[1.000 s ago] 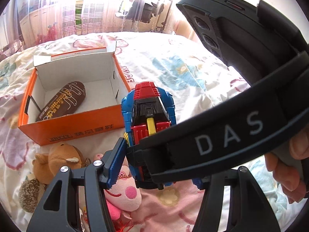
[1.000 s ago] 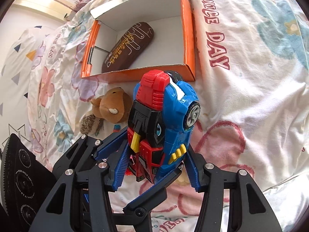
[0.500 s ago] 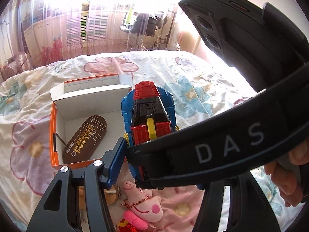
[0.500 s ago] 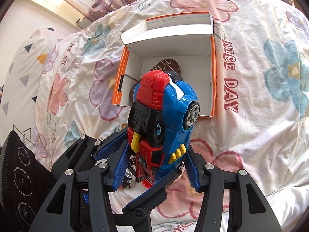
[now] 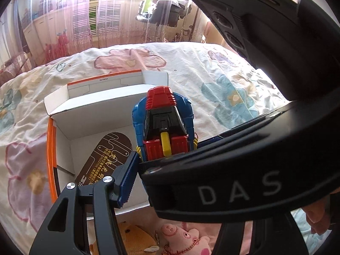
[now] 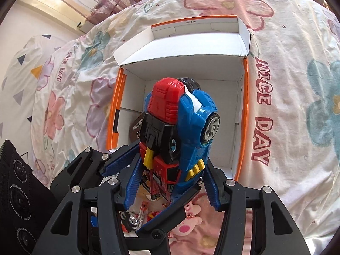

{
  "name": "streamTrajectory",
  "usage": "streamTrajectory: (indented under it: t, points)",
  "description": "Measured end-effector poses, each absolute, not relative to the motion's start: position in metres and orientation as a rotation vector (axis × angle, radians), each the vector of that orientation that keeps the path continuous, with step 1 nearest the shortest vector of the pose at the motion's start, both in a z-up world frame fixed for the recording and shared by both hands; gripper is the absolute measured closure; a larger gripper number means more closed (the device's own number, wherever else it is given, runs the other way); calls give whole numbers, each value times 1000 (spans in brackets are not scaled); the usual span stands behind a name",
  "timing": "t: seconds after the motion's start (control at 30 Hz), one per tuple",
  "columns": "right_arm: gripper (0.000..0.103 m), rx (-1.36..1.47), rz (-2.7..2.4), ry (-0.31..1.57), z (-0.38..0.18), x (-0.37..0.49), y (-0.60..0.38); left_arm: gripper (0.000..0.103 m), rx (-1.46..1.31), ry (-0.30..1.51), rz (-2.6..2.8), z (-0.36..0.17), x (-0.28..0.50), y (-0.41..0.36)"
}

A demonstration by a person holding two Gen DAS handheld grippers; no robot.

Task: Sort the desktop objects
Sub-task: 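Lift the toy car with the right tool and lower it into the box, then open the right tool to release the car beside the glasses case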

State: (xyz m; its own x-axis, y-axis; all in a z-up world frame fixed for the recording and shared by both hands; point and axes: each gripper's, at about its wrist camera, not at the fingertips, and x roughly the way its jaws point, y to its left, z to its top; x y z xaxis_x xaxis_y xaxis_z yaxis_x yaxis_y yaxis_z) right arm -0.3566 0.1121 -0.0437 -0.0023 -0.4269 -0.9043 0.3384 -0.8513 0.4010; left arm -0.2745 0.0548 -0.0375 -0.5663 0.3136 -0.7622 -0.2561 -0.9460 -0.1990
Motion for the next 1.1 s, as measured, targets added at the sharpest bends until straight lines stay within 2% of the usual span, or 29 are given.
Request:
streamTrajectory:
  t: [0.27, 0.4, 0.7, 0.97, 1.1]
  points:
    - [51, 1816, -1856, -137, -93, -378, 105, 45, -1352, -123, 2488, -82, -298, 51]
    - [51, 1849, -1842, -157, -110, -386, 105, 45, -1379, -127, 2457, -84, -296, 60]
    - [51, 1944, -1827, -124, -119, -397, 98, 45, -1420, -238, 2399, -92, -295, 55]
    - [50, 1995, -1871, -1, -125, -393, 89, 46, -1402, -186, 2397, -106, -299, 50]
    - [49, 1962, -1889, -13, -123, -390, 91, 46, -1408, -208, 2400, -104, -294, 44]
